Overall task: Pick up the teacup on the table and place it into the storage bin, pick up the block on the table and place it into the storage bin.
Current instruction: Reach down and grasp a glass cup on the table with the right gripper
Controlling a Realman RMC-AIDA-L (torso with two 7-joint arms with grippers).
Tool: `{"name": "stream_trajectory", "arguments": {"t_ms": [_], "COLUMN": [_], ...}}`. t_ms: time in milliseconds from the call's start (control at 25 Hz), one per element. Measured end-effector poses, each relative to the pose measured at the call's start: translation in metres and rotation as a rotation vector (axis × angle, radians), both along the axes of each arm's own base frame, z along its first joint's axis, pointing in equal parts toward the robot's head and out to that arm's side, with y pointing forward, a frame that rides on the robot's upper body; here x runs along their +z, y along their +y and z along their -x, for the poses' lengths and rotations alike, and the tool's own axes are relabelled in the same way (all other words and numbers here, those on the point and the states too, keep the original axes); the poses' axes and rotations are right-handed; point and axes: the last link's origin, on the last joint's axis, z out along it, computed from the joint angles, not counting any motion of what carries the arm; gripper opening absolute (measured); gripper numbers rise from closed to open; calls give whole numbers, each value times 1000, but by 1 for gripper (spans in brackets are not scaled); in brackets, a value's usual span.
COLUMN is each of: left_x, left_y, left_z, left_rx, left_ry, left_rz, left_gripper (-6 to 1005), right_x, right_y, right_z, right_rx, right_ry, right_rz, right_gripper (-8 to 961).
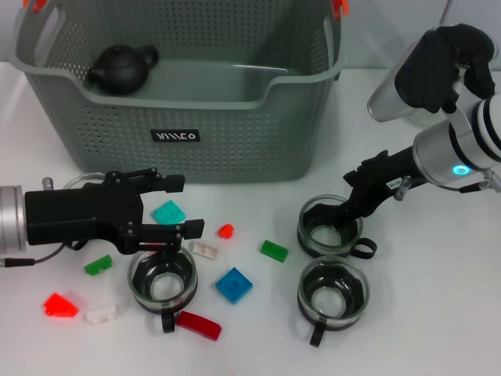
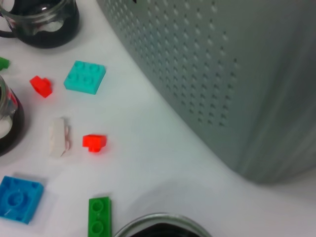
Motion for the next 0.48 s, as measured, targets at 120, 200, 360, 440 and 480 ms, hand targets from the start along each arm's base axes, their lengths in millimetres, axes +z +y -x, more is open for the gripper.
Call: {"name": "stream_trajectory", "arguments": {"t_ms": [120,200,360,440,480], "left_x": [0,0,-1,-1,-1], "left_y": [0,0,-2,-2,-3], "left_z": [0,0,1,2,2], "left_rx": [0,0,5,7,7], "left_ry": [0,-1,-3,-4,-4], "left_rz": [0,1,0,0,0], "left_gripper": [860,860,860,860,860], "right_x": [-1,-1,-2,-3,-3], "right_y": [-1,-2,-3,-4,-5], "right_z": [-2,-3,-3,-4,-5], "right_rx": [-11,-20,-36,-40,-42], "right_ry": [-1,-3,-4,-7,-9], "right_rz": [3,5,10,13,15], "right_gripper": [942,942,941,941,941]}}
